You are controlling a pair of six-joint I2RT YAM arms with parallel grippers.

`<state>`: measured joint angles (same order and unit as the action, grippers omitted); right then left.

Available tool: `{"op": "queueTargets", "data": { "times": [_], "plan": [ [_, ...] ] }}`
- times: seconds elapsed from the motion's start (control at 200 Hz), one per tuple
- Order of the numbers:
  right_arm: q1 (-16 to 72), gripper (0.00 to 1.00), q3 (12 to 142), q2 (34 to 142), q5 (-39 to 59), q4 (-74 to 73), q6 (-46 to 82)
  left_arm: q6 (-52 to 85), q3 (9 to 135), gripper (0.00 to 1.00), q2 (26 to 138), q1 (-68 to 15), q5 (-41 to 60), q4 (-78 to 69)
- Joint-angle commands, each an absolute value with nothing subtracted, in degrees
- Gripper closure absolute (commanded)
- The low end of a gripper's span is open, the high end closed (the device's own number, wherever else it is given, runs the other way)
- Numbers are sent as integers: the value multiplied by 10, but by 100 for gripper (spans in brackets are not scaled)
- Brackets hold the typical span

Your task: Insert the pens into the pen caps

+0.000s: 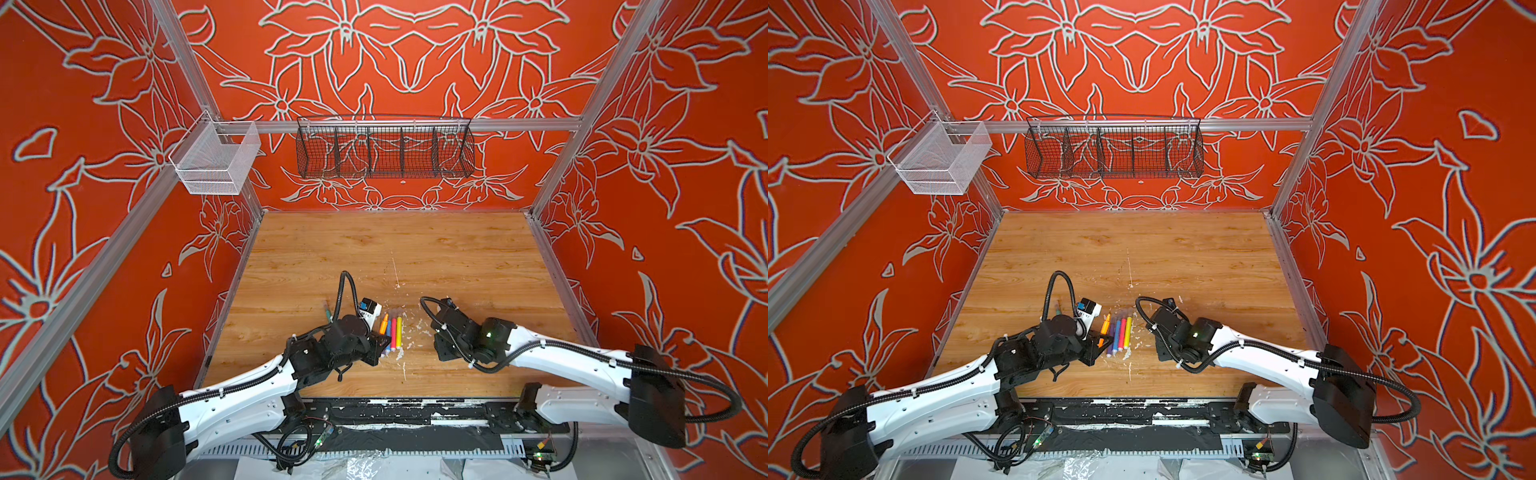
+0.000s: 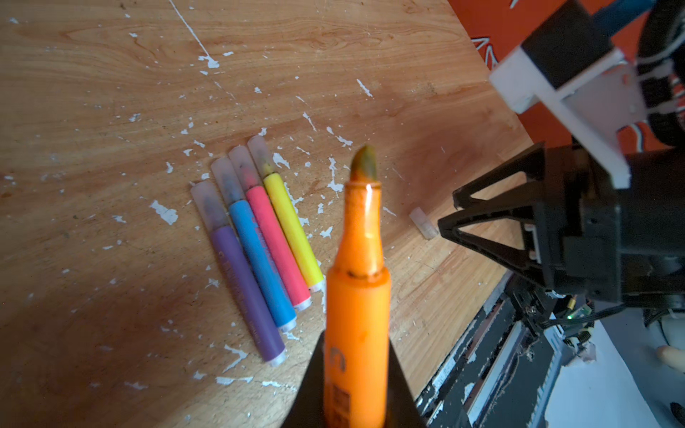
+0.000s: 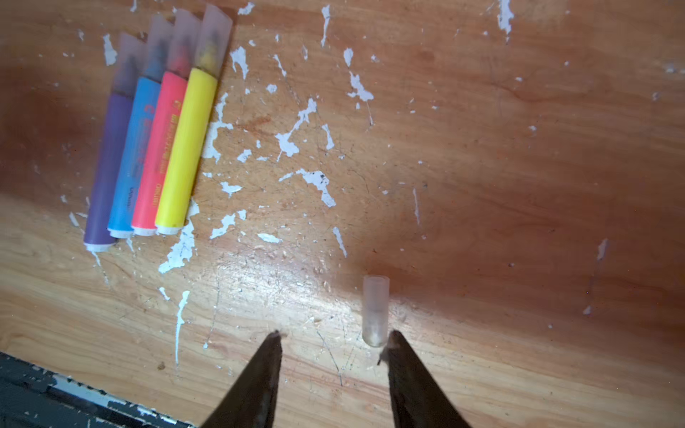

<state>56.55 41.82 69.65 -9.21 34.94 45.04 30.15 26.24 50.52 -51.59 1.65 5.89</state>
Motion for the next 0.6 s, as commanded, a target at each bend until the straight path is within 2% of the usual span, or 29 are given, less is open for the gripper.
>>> {"op": "queueTargets", "data": {
  "times": [0.0,0.235,0.59],
  "plan": [
    [561,53,407,722,-104,362,467,290,265,100,500,-525,26,38],
    [548,56,417,790,-82,339,454,292,263,100,490,-527,19,46],
    [524,58,389,809,-72,311,445,292,262,100,478,-527,13,51]
  ]
}}
